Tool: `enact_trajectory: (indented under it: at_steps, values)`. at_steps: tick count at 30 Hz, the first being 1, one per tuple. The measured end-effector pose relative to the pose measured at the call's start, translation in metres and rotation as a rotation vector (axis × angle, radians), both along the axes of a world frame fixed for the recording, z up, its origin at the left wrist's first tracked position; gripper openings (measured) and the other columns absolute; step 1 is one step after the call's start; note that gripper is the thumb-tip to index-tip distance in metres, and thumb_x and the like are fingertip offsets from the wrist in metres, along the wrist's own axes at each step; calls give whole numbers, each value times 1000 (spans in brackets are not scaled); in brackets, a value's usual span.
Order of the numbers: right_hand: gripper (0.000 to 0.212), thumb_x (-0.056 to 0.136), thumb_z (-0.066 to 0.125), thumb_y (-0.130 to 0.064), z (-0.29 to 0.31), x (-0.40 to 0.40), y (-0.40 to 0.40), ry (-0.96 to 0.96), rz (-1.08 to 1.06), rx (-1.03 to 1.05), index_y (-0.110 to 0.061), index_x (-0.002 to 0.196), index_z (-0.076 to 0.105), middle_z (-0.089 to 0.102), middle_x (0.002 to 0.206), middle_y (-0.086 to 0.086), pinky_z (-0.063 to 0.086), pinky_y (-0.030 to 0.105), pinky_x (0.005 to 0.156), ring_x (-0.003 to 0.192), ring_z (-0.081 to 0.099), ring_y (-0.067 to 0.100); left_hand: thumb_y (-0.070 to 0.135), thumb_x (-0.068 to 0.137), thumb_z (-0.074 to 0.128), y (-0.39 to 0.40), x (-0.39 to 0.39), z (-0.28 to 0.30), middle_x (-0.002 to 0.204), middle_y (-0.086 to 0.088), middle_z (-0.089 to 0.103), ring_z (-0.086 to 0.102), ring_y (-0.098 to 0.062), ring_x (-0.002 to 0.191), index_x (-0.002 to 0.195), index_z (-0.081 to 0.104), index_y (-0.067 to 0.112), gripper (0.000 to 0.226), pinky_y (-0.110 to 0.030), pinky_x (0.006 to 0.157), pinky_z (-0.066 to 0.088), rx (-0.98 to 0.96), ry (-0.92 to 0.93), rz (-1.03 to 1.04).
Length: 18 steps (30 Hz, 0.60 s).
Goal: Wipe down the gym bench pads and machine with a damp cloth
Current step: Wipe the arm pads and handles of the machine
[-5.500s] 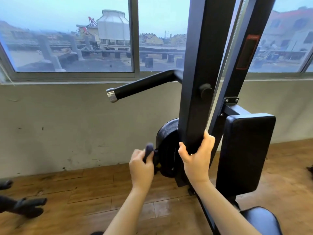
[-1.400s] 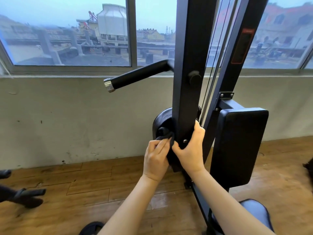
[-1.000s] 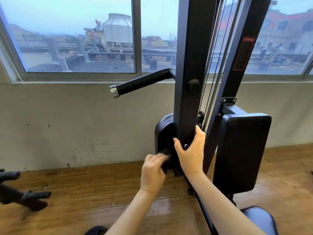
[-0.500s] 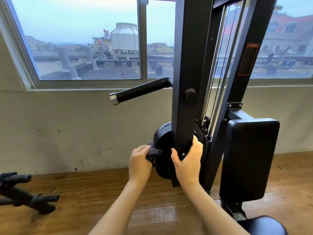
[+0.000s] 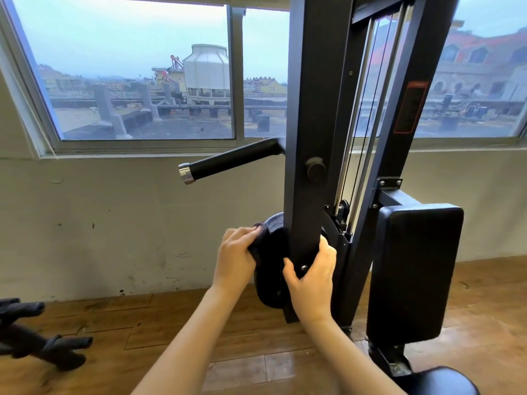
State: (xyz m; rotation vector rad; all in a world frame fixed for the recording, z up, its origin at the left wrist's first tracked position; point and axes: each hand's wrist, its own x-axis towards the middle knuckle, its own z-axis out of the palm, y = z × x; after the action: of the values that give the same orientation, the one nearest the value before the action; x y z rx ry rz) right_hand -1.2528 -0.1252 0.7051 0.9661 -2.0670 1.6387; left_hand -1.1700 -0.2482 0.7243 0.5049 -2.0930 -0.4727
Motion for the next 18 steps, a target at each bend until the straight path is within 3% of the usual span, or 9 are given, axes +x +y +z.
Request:
enact_trajectory:
  at_steps: [2,3,7,11,14,18]
  values:
    - [72,74,76,-16,0,-3,0,-5,-3,-4,-5,134,37,38,111,-4,47,18,72,97,49,17,-18,77,57,-1,4,-1,102,-10,70,56,-29,93,114,68,4,44,-28,84,46,60,-70,40]
    - [72,75,76,-16,0,-3,0,-10,-8,2,-6,135,37,39,111,-3,45,16,71,97,50,17,-17,78,54,-3,3,5,105,-10,69,56,-30,96,116,67,4,45,-25,84,42,62,-90,59]
    - [73,74,77,-16,-1,-1,-2,-3,-26,12,-5,135,36,42,112,3,53,27,70,92,53,21,-8,84,56,4,-20,57,107,-7,66,50,-23,104,118,64,3,36,-16,84,30,-50,-28,-2]
    - [72,75,76,-17,-3,6,-3,-16,1,7,-8,135,37,43,114,2,49,20,73,98,50,17,-9,84,56,6,-33,62,95,-2,65,47,-20,96,96,74,9,28,-28,83,43,-170,-133,-97]
    - [74,74,78,-16,-3,7,-1,4,5,13,-5,135,37,45,117,6,42,13,76,101,48,13,-12,79,63,-1,-21,43,91,-2,66,49,-24,94,98,75,9,30,-26,80,40,-169,-101,-98]
    - [74,73,77,-16,-1,10,-2,15,17,-2,-5,135,37,43,115,2,52,28,77,100,52,22,-9,78,67,-3,-4,24,90,-3,66,49,-24,92,106,72,7,32,-25,77,39,-117,-54,14]
